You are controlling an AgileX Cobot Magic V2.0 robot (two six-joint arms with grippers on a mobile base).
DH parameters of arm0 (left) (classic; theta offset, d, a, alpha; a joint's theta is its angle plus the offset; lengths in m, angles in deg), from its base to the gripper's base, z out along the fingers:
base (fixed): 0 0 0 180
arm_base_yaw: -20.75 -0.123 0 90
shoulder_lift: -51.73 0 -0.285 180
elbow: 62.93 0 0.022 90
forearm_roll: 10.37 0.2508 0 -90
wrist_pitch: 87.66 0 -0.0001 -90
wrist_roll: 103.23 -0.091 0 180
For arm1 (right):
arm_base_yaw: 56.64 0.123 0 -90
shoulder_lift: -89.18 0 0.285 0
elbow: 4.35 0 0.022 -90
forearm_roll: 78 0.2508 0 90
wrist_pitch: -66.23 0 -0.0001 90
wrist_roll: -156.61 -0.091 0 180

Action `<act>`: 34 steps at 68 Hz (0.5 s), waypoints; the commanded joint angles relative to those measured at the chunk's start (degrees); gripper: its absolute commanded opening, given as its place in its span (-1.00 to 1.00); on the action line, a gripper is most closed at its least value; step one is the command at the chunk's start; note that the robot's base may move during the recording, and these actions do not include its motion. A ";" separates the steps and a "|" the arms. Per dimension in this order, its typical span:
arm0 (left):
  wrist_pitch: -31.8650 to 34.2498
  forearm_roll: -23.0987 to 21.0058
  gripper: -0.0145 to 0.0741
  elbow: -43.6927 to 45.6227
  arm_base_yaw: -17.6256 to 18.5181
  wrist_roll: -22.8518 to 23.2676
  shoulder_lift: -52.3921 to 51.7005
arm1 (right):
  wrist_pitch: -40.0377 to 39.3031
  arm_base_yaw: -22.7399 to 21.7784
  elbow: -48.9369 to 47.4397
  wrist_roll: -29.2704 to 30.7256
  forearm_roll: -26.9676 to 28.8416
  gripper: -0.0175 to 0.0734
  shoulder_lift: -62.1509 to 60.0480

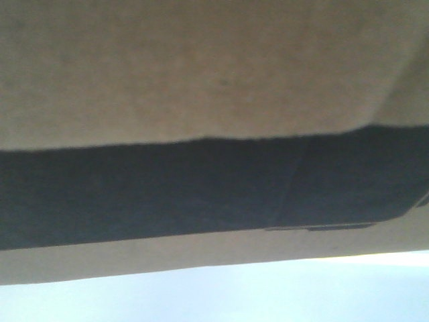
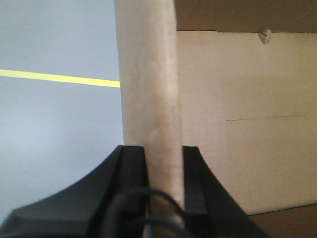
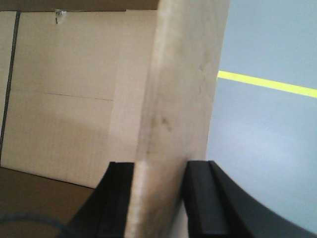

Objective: Grab box from left shelf to table start
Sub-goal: 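Hold the box with both grippers while the base turns away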

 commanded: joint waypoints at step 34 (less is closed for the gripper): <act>3.08 -5.06 -0.88 2.24 0.36 -0.55 0.42 | -6.60 -0.33 -1.72 1.20 0.68 -0.47 0.60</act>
